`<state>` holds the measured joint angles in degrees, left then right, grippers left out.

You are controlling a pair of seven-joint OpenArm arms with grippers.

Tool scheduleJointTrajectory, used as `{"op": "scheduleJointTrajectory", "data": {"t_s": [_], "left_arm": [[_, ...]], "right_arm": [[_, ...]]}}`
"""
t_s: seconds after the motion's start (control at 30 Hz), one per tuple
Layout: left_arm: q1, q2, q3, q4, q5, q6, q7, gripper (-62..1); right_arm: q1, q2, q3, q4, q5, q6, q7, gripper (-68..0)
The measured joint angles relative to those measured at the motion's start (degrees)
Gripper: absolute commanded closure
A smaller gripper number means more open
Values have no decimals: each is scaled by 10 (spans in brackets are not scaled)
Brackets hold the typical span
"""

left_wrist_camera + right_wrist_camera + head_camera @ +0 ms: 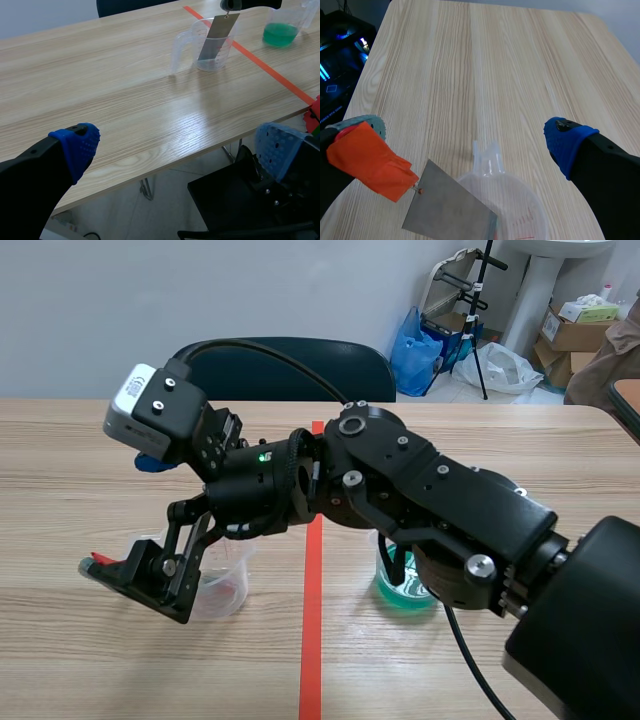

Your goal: Do the redox reaction experiment

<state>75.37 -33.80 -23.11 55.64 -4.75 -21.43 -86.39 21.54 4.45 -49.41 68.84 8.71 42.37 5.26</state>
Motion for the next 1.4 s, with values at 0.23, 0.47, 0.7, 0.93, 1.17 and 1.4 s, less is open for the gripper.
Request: {"op": "scheduleJointTrajectory", "data": {"t_s": [0.23, 0.47, 0.7, 0.93, 1.17, 1.4], "left_arm": [[-21, 6, 0, 0, 2, 0, 0, -623], [-88, 76, 0, 1, 1, 21, 0, -623], [-93, 135, 0, 69, 3, 91, 4, -623], [-92, 178, -1, 178, 43, 104, 98, -623], [-92, 240, -26, 300, 48, 105, 191, -623], [-92, 260, -27, 350, 58, 107, 256, -623]], "right_arm": [[-9, 0, -16, 8, -2, -1, 14, -679], [-37, 7, -17, 62, -3, -1, 16, -679], [-51, 41, -17, 154, -3, -1, 18, -679], [-99, 115, -5, 253, -1, -39, 19, -679], [-163, 174, 94, 321, 43, -52, 22, -679], [-228, 208, 200, 352, 67, -53, 18, -679]]}}
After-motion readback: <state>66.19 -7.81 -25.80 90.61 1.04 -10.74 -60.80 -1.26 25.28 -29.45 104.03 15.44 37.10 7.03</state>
